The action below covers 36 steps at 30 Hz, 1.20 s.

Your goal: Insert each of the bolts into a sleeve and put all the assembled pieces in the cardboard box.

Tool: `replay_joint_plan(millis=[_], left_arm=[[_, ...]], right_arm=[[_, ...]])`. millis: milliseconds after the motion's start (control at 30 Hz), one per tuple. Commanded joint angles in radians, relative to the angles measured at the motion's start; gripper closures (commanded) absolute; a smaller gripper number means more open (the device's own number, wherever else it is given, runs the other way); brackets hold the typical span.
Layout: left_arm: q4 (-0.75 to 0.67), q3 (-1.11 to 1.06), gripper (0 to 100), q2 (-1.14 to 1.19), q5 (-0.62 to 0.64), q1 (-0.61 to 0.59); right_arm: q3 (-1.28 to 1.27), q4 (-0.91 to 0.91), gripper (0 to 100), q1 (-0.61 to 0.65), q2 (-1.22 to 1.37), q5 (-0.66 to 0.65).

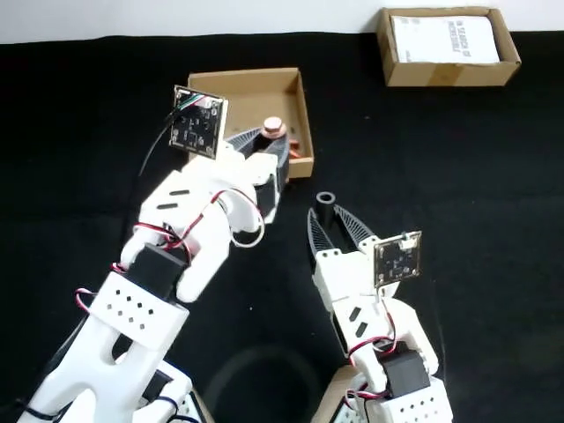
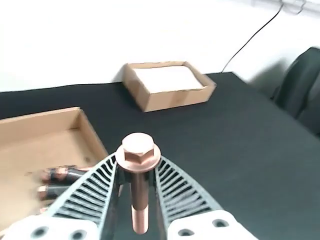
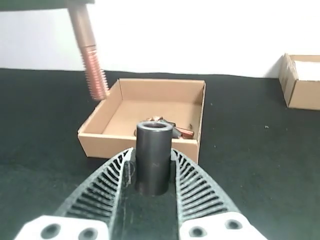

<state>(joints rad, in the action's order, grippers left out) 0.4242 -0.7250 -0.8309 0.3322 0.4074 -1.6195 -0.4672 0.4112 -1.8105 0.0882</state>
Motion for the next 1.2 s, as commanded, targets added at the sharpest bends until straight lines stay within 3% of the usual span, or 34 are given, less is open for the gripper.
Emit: replay_joint_plan(millis=[0, 233, 433, 800, 1167], left_arm=[[-0.043, 0.004, 99, -0.033, 0.052, 0.016], [-0.043, 0.001, 99, -0.033, 0.066, 0.018], [-0.051, 0.018, 99, 0.015, 0.066, 0.074], [-0.049, 0.248, 99, 0.11, 0.057, 0.07], [0.146, 0.303, 99, 0.111, 0.014, 0.119]], right_arm=[[-0.065, 0.097, 99.1, 0.004, -0.005, -0.005], [-0.186, 0.285, 99.1, 0.007, 0.007, -0.005], [-0.186, 0.286, 99.1, 0.038, 0.028, -0.005], [-0.186, 0.285, 99.1, 0.039, 0.022, -0.011], [-0.186, 0.285, 99.1, 0.038, 0.028, -0.011]])
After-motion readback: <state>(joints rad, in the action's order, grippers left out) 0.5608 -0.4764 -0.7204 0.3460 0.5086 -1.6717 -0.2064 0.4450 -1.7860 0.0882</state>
